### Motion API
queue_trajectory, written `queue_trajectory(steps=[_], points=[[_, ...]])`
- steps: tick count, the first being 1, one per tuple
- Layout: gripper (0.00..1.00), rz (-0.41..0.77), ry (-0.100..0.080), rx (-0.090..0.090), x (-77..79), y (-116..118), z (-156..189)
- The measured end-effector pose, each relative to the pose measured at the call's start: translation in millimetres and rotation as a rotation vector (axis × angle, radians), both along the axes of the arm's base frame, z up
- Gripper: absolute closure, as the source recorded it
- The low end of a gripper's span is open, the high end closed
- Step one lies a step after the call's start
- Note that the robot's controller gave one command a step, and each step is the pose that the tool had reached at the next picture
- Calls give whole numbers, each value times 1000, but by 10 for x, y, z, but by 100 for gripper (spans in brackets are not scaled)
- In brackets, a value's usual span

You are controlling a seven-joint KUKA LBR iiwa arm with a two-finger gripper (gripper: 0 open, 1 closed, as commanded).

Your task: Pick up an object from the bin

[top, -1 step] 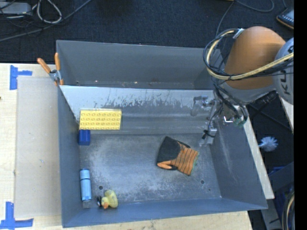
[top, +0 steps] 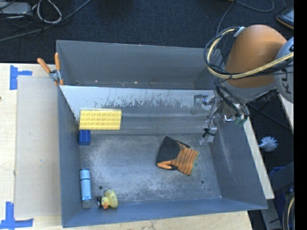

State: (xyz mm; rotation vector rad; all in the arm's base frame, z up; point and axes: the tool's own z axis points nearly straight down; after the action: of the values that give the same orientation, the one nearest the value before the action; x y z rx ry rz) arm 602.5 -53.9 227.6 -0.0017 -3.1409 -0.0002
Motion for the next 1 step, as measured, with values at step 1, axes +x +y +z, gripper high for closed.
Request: queue_trajectory(steps=[1], points=[[0, 2, -2, 0, -21, 15, -801]])
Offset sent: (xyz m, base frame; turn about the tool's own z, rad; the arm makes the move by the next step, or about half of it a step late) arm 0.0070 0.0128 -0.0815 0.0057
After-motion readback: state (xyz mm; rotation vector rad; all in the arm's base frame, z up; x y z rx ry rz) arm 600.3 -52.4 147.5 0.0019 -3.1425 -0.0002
